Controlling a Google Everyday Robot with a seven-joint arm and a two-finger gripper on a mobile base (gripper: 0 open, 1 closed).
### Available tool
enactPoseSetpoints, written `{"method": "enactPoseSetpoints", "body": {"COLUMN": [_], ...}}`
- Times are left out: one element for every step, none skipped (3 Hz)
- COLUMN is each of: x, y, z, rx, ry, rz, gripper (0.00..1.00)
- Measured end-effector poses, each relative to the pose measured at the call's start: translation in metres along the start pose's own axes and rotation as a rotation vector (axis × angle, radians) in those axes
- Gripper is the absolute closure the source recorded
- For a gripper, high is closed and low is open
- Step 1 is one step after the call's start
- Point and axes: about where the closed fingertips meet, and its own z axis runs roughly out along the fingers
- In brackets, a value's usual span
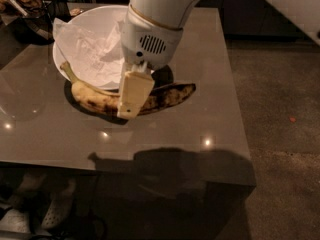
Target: Pick banana from white bowl
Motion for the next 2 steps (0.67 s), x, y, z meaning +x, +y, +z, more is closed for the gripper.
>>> {"method": "enactPoseSetpoints", "body": {"x": [-0.0017, -0.0035], "y": [0.0333, 0.033], "z": [0.0034, 0.0035], "rx": [-0.054, -0.048], "ry": [-0.002, -0.008], "rz": [0.036, 0.036], "gripper": [1.0, 1.0]}}
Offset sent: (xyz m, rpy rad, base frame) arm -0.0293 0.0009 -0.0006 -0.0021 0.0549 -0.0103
